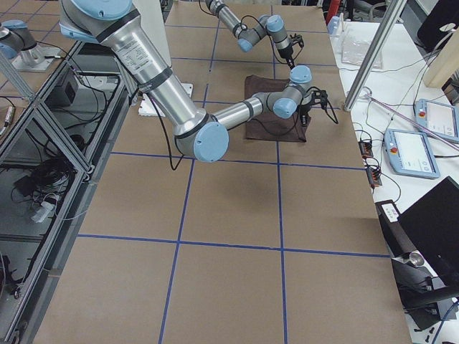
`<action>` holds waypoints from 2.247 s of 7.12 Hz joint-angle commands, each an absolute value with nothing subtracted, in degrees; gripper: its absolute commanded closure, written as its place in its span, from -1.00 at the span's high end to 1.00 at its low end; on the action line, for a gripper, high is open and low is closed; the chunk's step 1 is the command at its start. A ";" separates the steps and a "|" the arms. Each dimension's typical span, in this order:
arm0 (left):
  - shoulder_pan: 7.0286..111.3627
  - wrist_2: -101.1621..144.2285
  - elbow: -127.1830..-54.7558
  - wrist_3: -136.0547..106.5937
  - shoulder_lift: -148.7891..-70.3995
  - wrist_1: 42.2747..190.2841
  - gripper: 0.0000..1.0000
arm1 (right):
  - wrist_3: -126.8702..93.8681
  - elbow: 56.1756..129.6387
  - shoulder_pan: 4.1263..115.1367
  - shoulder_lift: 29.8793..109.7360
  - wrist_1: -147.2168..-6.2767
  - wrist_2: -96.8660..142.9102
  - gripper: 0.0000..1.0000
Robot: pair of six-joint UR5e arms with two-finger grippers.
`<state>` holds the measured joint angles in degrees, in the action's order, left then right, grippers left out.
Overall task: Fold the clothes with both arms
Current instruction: 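Move the right gripper down to the folded shirt's side edge, then grasp the side edge with the right gripper and drag it toward the robot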
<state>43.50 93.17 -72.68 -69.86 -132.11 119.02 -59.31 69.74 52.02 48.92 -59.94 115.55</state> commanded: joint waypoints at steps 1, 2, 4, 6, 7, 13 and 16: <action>44.81 93.34 -73.30 -69.70 -131.31 123.73 1.00 | -59.41 70.05 51.94 49.13 -59.94 115.84 1.00; 44.56 93.25 -76.69 -69.35 -126.70 127.23 1.00 | -59.41 70.48 51.94 49.74 -59.94 116.62 1.00; 44.82 93.34 -79.70 -69.08 -123.32 131.04 1.00 | -60.37 79.13 48.10 55.85 -60.38 117.51 1.00; 44.82 93.60 -82.86 -69.08 -121.82 130.61 1.00 | -64.24 87.50 44.93 64.73 -60.56 120.40 1.00; 44.74 93.86 -83.75 -69.00 -120.42 130.43 1.00 | -66.51 90.15 43.87 67.99 -60.56 120.58 1.00; 44.65 94.75 -86.31 -69.52 -118.92 130.43 1.00 | -72.77 91.31 37.26 68.99 -60.12 116.10 -0.99; 44.56 94.75 -86.31 -69.79 -119.00 130.78 1.00 | -71.98 92.98 37.44 70.22 -60.03 118.39 -1.00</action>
